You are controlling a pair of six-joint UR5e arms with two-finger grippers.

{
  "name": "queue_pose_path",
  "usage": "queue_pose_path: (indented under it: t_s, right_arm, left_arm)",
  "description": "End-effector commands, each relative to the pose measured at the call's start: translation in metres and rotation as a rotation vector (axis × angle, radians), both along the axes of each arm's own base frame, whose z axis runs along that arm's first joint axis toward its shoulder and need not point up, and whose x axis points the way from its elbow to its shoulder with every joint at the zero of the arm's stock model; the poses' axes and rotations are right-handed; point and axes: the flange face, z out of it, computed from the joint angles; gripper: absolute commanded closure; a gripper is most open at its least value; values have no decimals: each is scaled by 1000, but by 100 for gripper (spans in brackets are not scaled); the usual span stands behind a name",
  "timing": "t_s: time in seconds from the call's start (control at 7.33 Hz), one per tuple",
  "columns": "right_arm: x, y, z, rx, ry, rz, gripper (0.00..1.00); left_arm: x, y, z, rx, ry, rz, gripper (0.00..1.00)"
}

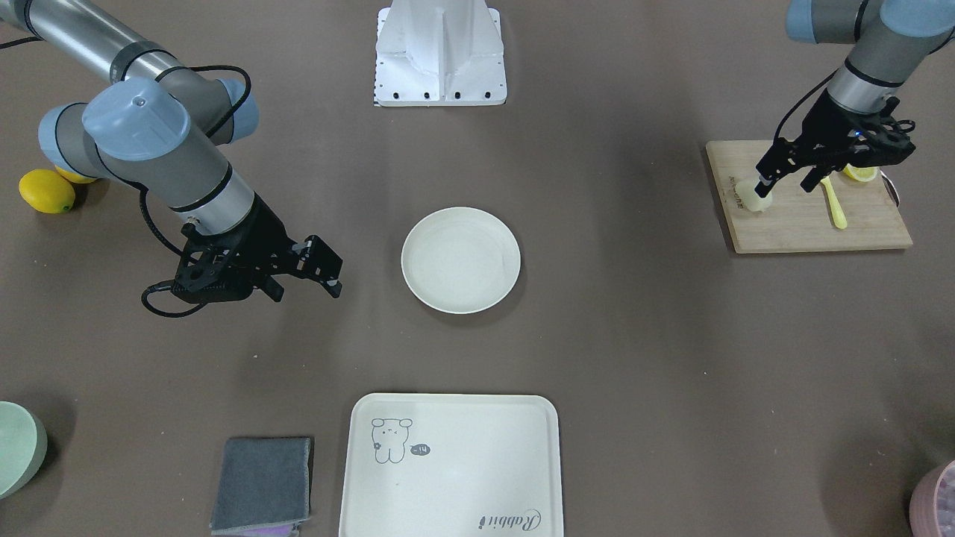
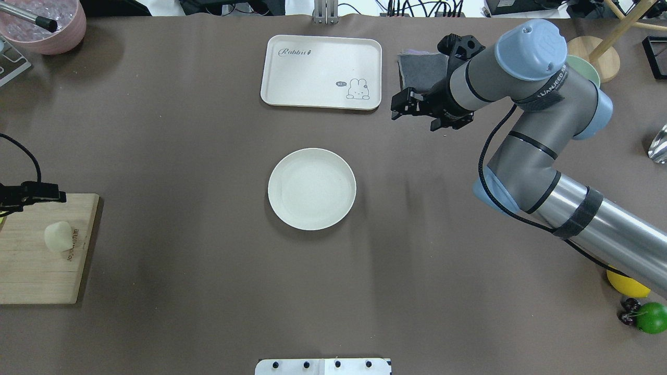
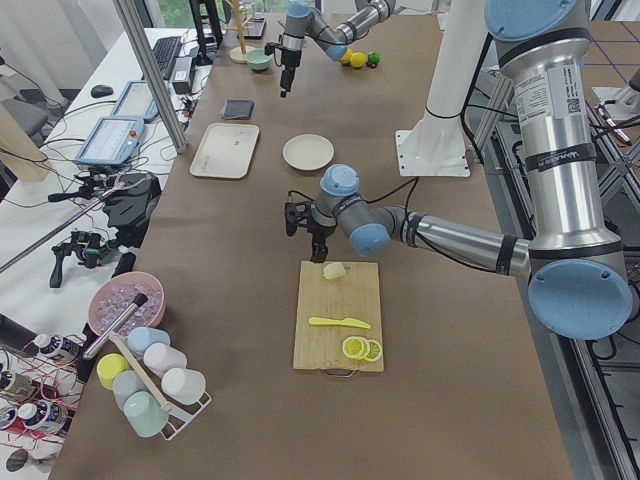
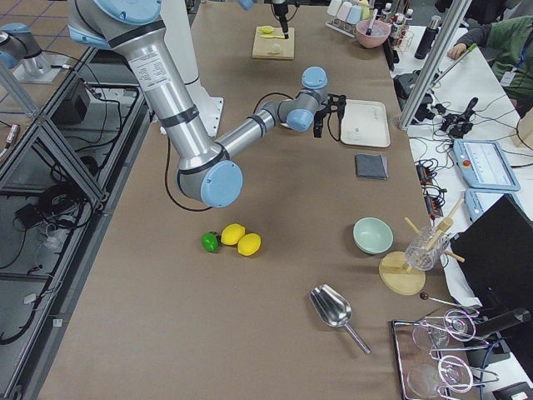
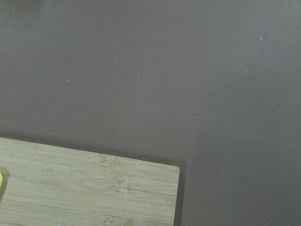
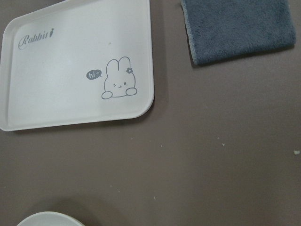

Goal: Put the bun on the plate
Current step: 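Lift the right gripper away toward the tray while the left gripper reaches the bun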

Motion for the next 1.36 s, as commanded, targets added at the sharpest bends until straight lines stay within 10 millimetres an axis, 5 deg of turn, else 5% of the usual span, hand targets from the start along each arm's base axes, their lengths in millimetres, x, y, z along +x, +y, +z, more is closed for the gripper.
queue_pose_path:
  t_s: [0.0, 0.68, 0.82, 0.95, 1.23]
  right_arm:
    - [2, -1, 1, 0, 1, 4, 0]
    - [2, 0, 3, -2, 5, 8, 0]
    - [3, 0, 3, 0, 4, 10, 0]
    - [3, 0, 3, 1, 3, 10, 0]
    - [3, 1, 2, 3, 3, 10, 0]
  left_arm:
    - [10, 16, 20, -9, -21, 12, 1]
    - [40, 36, 38, -34, -45, 98, 3]
    - [41, 36, 38, -33, -46, 100, 13]
    - [39, 37, 41, -32, -52, 105, 37]
    - [39, 38, 43, -34, -56, 104, 40]
